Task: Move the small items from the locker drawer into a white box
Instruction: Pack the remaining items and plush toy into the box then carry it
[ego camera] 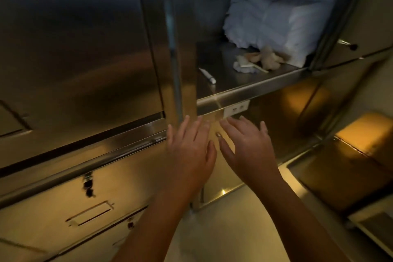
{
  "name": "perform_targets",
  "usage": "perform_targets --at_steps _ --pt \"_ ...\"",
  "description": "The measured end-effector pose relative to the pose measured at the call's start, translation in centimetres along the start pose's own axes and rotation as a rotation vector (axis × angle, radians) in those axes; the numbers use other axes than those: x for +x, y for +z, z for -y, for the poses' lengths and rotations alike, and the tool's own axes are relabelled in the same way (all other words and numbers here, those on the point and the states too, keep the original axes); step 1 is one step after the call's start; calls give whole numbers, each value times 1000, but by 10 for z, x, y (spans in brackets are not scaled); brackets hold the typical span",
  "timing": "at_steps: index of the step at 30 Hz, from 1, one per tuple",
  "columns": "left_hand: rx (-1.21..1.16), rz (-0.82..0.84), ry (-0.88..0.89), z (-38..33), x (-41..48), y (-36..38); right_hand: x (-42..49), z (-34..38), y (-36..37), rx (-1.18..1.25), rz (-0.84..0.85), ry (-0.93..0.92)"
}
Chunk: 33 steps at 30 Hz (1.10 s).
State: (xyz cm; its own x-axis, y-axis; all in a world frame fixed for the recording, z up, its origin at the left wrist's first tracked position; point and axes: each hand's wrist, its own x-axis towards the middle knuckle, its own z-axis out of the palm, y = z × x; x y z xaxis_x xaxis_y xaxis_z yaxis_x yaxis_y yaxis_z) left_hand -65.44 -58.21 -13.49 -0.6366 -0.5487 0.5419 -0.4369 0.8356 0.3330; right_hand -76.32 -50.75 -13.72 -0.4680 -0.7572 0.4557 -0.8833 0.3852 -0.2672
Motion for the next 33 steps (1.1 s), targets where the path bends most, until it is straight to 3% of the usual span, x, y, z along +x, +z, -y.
perform_targets --at_steps 10,22,27,33 --pt "-135 93 157 -21 97 90 61 -87 11 -127 -4 155" --pt "-170 142 145 -10 212 173 159 -163 37 -156 44 195" --pt "-127 197 109 -11 240 203 187 -195 50 -125 67 163" --pt "-5 173 6 -8 272 231 241 -228 73 -71 120 -11"
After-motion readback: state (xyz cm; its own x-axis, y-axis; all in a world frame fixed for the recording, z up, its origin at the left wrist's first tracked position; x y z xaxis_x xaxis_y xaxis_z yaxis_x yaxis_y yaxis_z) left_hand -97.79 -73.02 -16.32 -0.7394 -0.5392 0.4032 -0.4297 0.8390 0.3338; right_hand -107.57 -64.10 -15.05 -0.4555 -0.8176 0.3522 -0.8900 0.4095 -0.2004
